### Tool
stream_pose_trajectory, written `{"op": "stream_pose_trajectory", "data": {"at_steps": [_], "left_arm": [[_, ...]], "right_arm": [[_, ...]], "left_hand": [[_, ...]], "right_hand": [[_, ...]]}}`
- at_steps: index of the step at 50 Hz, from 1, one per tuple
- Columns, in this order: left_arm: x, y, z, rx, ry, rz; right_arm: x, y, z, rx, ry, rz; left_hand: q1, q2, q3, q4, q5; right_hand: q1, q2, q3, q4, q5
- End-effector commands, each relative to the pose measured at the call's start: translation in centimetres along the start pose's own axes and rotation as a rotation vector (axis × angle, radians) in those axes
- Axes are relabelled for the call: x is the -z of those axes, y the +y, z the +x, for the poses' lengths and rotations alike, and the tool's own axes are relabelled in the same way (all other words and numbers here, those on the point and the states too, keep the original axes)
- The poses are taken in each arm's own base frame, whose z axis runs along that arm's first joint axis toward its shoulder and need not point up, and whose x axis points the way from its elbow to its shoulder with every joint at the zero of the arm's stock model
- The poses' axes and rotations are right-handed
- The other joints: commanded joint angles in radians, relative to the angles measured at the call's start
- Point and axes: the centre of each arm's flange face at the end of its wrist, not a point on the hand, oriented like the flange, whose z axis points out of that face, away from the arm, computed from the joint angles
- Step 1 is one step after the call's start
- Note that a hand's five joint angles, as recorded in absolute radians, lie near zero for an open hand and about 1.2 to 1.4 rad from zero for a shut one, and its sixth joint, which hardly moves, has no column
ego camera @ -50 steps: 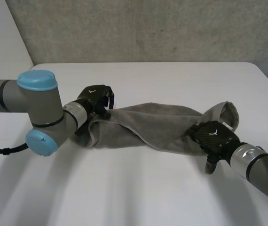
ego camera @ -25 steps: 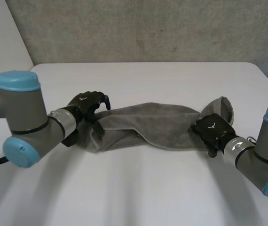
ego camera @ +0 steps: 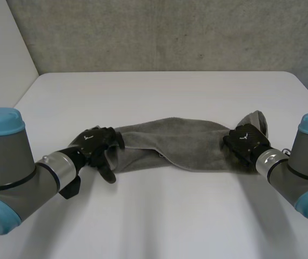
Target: Fold the towel.
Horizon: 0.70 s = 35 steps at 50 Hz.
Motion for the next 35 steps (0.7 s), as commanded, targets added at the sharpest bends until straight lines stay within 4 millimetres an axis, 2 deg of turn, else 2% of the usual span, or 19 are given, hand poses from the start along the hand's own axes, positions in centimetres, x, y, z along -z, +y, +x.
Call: {"op": "stream_pose_trajectory", "data": {"at_steps": [1,8,10,11,13,18,20,23,25,26,28,29,30,31,33,35], "left_arm": [[0.1,0.6,0.0,0.002,-0.002,-0.005],[-0.1,0.4,-0.2,-0.003,-0.006,0.017],[-0.1,0.2,-0.3,-0.006,-0.005,0.024],[-0.1,0.2,-0.3,-0.006,-0.005,0.025],[-0.3,0.0,-0.3,-0.01,-0.007,0.036],[-0.7,-0.1,-0.5,-0.018,-0.009,0.058],[-0.8,-0.2,-0.6,-0.022,-0.011,0.071],[-1.1,-0.6,-0.6,-0.032,-0.01,0.1],[-1.5,-0.9,-0.8,-0.043,-0.01,0.127],[-1.5,-1.0,-0.8,-0.043,-0.01,0.128],[-2.0,-1.1,-0.9,-0.046,-0.009,0.143],[-2.0,-1.1,-0.9,-0.046,-0.009,0.143],[-2.2,-1.1,-1.0,-0.045,-0.012,0.142],[-2.2,-1.1,-1.0,-0.045,-0.012,0.142],[-2.5,-1.0,-1.1,-0.045,-0.011,0.141],[-2.6,-0.9,-1.1,-0.042,-0.011,0.138]], "right_arm": [[-0.4,0.4,0.0,-0.004,-0.003,-0.012],[-0.4,0.5,0.1,-0.006,-0.001,-0.012],[-0.4,0.5,0.2,-0.009,0.001,-0.012],[-0.4,0.5,0.2,-0.009,0.001,-0.012],[-0.5,0.3,0.5,-0.007,0.008,-0.008],[-0.3,-0.1,1.5,-0.024,0.033,-0.001],[0.2,-0.9,2.8,-0.047,0.069,0.022],[0.5,-1.3,3.6,-0.067,0.089,0.036],[1.0,-2.0,5.6,-0.123,0.139,0.063],[1.0,-2.0,5.7,-0.123,0.14,0.063],[1.5,-2.7,8.3,-0.17,0.211,0.093],[1.5,-2.7,8.3,-0.171,0.211,0.093],[1.6,-2.8,9.5,-0.195,0.243,0.104],[1.6,-2.8,9.5,-0.195,0.244,0.105],[1.7,-2.4,11.3,-0.251,0.283,0.112],[1.6,-2.3,11.5,-0.27,0.281,0.113]], "left_hand": [[-0.053,-0.056,-0.062,-0.059,-0.021],[-0.053,-0.056,-0.062,-0.059,-0.021],[-0.056,-0.059,-0.065,-0.062,-0.024],[-0.056,-0.059,-0.065,-0.062,-0.024],[-0.056,-0.059,-0.065,-0.062,-0.024],[-0.056,-0.059,-0.065,-0.062,-0.024],[-0.056,-0.059,-0.065,-0.062,-0.024],[-0.056,-0.059,-0.065,-0.062,-0.024],[-0.056,-0.059,-0.065,-0.062,-0.024],[-0.056,-0.059,-0.065,-0.062,-0.024],[-0.059,-0.061,-0.068,-0.065,-0.026],[-0.059,-0.062,-0.068,-0.065,-0.026],[-0.062,-0.064,-0.071,-0.068,-0.029],[-0.062,-0.064,-0.071,-0.068,-0.029],[-0.068,-0.07,-0.077,-0.074,-0.035],[-0.071,-0.073,-0.08,-0.077,-0.038]], "right_hand": [[-0.096,-0.101,-0.092,-0.098,-0.094],[-0.087,-0.092,-0.084,-0.09,-0.085],[0.135,0.13,0.138,0.132,0.136],[0.136,0.131,0.139,0.133,0.138],[0.545,0.54,0.548,0.542,0.547],[0.602,0.597,0.605,0.599,0.604],[0.602,0.597,0.605,0.599,0.604],[0.602,0.597,0.605,0.599,0.604],[0.602,0.597,0.605,0.599,0.604],[0.602,0.597,0.605,0.599,0.604],[0.602,0.597,0.605,0.599,0.604],[0.602,0.597,0.605,0.599,0.604],[0.602,0.597,0.605,0.599,0.604],[0.602,0.597,0.605,0.599,0.604],[0.602,0.597,0.605,0.599,0.604],[0.602,0.597,0.605,0.599,0.604]]}}
